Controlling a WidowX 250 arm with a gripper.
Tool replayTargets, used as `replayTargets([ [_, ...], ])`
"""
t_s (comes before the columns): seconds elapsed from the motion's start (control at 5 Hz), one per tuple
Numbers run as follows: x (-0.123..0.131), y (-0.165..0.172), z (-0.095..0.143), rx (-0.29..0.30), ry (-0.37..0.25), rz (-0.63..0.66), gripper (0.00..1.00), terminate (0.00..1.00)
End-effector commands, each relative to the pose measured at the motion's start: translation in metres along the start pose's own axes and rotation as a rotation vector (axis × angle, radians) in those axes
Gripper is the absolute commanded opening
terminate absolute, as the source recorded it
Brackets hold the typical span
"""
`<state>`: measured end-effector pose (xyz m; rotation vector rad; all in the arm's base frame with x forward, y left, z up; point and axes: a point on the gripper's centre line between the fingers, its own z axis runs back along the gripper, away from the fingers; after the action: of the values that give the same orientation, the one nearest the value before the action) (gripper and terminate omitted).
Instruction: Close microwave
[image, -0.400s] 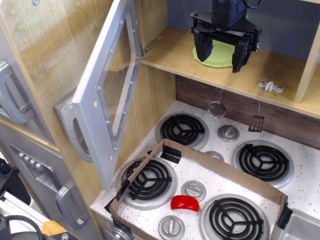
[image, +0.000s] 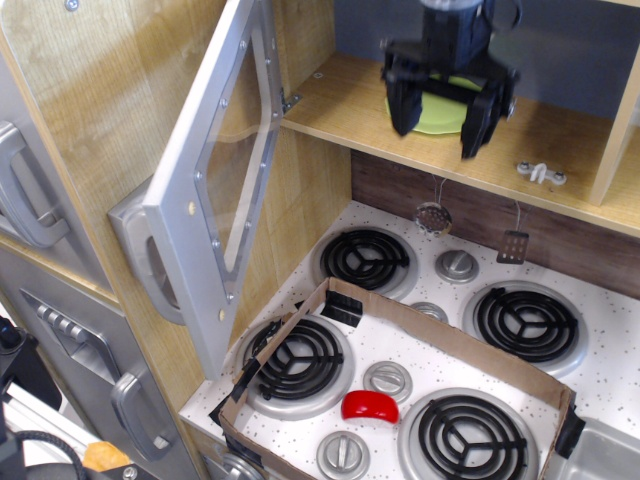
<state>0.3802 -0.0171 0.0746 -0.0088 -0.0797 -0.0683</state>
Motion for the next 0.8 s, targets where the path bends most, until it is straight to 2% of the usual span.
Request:
replayTargets([
  [0.0,-0.027,0.012,0.052,0.109,-0.049,0.052,1.0,0.0],
  [0.2,-0.036,0.024,0.072,0.119,-0.029,0.011,1.0,0.0],
  [0.6,-0.051,0.06,0.126,0.145,0.129,-0.088,1.0,0.0],
])
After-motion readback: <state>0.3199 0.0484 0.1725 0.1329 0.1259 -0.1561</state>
